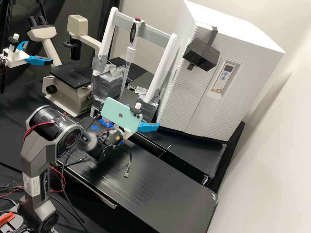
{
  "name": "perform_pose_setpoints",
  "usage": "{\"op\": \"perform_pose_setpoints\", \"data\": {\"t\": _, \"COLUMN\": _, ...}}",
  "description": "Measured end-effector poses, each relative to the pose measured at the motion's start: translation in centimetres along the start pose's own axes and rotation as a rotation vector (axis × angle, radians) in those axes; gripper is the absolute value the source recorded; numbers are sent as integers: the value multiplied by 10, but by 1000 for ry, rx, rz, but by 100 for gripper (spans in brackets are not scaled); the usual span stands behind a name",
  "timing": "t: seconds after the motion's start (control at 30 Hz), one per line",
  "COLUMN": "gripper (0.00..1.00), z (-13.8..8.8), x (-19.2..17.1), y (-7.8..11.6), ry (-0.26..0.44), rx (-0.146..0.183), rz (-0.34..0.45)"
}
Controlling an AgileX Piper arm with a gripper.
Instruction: Open the door
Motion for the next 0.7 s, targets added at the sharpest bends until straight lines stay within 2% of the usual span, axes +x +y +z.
{"op": "perform_pose_setpoints", "data": {"t": 0.23, "gripper": 100, "z": 0, "x": 0, "y": 0, "ry": -1, "rx": 0, "rz": 1}}
{"op": "perform_pose_setpoints", "data": {"t": 0.33, "gripper": 100, "z": 5, "x": -5, "y": 9, "ry": 1, "rx": -8, "rz": 12}}
{"op": "perform_pose_setpoints", "data": {"t": 0.43, "gripper": 100, "z": 8, "x": -14, "y": 29, "ry": 2, "rx": 24, "rz": 61}}
{"op": "perform_pose_setpoints", "data": {"t": 0.63, "gripper": 100, "z": 10, "x": -27, "y": 76, "ry": 26, "rx": 120, "rz": 204}}
{"op": "perform_pose_setpoints", "data": {"t": 0.7, "gripper": 100, "z": 7, "x": -25, "y": 88, "ry": 45, "rx": 135, "rz": 242}}
